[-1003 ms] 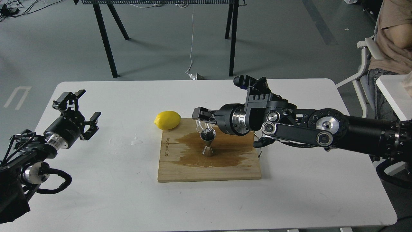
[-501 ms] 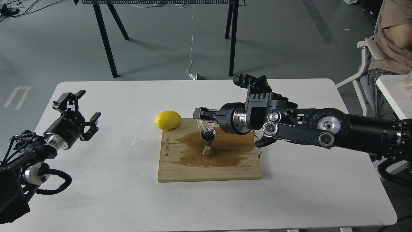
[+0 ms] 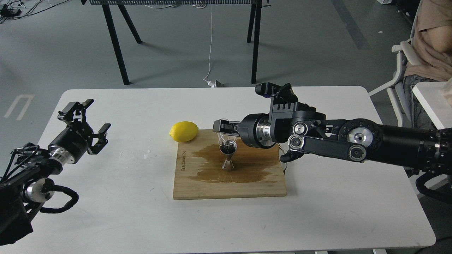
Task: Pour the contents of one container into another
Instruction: 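Tilt the glass cup further to pour into the jigger, then turn the glass upright and carry it back to its spot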
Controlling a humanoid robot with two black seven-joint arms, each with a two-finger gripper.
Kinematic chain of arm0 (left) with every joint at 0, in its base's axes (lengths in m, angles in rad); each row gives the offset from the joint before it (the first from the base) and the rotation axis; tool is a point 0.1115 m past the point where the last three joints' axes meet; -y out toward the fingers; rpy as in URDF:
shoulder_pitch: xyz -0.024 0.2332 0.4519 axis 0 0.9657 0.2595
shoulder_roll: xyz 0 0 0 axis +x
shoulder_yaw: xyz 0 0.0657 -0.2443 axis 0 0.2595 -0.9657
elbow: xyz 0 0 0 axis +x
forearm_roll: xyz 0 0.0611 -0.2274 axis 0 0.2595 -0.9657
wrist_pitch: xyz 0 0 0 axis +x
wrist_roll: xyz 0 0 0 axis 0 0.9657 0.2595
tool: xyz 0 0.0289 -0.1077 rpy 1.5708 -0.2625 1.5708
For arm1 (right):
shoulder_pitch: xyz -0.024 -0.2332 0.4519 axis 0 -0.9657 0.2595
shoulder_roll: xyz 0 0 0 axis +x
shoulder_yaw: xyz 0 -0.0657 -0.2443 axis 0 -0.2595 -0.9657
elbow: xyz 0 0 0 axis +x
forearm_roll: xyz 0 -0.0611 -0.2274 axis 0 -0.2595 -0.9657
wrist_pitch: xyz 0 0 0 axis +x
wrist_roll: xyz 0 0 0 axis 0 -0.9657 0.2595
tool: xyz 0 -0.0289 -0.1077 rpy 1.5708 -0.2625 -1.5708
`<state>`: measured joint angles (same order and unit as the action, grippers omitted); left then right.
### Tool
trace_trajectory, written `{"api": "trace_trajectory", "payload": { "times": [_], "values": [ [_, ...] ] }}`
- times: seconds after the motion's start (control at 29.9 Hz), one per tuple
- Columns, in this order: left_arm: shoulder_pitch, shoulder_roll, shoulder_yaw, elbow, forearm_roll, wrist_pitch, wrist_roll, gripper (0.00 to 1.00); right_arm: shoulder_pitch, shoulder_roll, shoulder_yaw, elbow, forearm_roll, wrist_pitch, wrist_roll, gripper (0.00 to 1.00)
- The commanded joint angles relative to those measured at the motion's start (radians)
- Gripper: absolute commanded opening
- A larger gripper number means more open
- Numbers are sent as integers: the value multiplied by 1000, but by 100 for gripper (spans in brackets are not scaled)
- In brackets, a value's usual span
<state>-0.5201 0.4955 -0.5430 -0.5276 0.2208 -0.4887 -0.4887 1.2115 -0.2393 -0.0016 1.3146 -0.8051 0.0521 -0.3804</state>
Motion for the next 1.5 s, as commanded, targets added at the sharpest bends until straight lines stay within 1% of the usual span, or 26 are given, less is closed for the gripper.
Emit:
{"api": "trace_trajectory", "payload": {
  "times": [0.0, 0.47, 0.6, 0.7, 0.9, 1.0, 1.37, 1.47],
  "values": [
    [0, 0, 0, 0, 0, 0, 0, 97, 0, 0, 0, 0, 0, 2, 0, 46],
    [0, 0, 0, 0, 0, 0, 0, 97, -4, -3, 18, -9, 15, -6, -3, 46],
    [0, 0, 0, 0, 0, 0, 0, 97, -26, -23, 95, -23, 46, -17, -8, 46],
    [0, 0, 0, 0, 0, 0, 0, 97, -75, -29, 169, -48, 116, -17, -8, 46],
    [0, -2, 2, 0, 2, 0, 0, 97, -220, -64, 375, -52, 193, -20, -8, 46],
    [0, -2, 0, 0, 0, 0, 0, 97, -326, -94, 518, -67, 247, -18, -5, 46],
    [0, -3, 3, -2, 2, 0, 0, 97, -722, -107, 1040, -61, 536, 3, -6, 46],
    [0, -5, 3, -2, 2, 0, 0, 97, -815, -104, 1152, -61, 596, 29, -5, 46]
  ]
}}
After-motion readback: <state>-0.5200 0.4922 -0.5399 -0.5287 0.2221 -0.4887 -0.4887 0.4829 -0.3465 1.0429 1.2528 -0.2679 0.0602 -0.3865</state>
